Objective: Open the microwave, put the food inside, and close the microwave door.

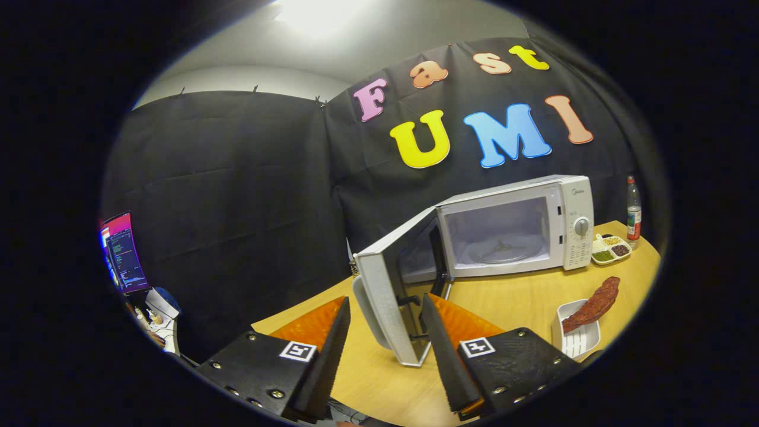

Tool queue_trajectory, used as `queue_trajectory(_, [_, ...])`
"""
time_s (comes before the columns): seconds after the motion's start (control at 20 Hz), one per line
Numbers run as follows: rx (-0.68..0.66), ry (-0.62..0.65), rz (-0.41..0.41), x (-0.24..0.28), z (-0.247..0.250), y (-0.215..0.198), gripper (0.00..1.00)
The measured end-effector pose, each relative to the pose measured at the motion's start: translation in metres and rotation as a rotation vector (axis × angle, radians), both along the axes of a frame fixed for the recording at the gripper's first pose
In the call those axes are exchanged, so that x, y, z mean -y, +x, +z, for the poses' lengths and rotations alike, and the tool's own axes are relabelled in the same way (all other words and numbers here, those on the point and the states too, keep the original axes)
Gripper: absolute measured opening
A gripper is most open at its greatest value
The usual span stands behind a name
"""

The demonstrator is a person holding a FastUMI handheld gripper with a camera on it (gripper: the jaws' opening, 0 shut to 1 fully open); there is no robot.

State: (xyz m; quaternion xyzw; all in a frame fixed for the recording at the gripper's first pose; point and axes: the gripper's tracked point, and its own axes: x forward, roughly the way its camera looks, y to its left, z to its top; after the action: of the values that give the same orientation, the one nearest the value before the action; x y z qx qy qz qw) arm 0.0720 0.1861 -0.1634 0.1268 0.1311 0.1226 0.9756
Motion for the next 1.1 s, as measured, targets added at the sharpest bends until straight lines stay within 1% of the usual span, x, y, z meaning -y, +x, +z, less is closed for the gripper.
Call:
queue_trajectory(0.05, [-0.002,0.001,-0.004,0.01,-0.001,0.0,0.78])
queue_trajectory(0.1, [-0.008,0.003,-0.025,0.027,-0.003,-0.003,0.88])
queue_trajectory(0.15, [-0.012,0.001,-0.059,0.044,-0.005,-0.001,0.94])
queue_trajectory(0.2, [-0.008,-0.002,-0.099,0.062,-0.005,-0.003,0.96])
queue_trajectory(0.4, [0.03,-0.058,-0.292,0.145,-0.006,-0.003,0.96])
queue_trajectory(0.55, [0.045,-0.064,-0.394,0.198,-0.012,-0.009,0.96])
queue_trajectory(0.7, [0.018,-0.072,-0.484,0.245,-0.034,-0.013,0.96])
queue_trajectory(0.85, [-0.038,-0.053,-0.527,0.276,-0.067,-0.01,0.96])
queue_trajectory(0.9, [-0.066,-0.036,-0.525,0.282,-0.08,-0.008,0.96])
queue_trajectory(1.1, [-0.154,0.137,-0.465,0.279,-0.119,0.01,0.96])
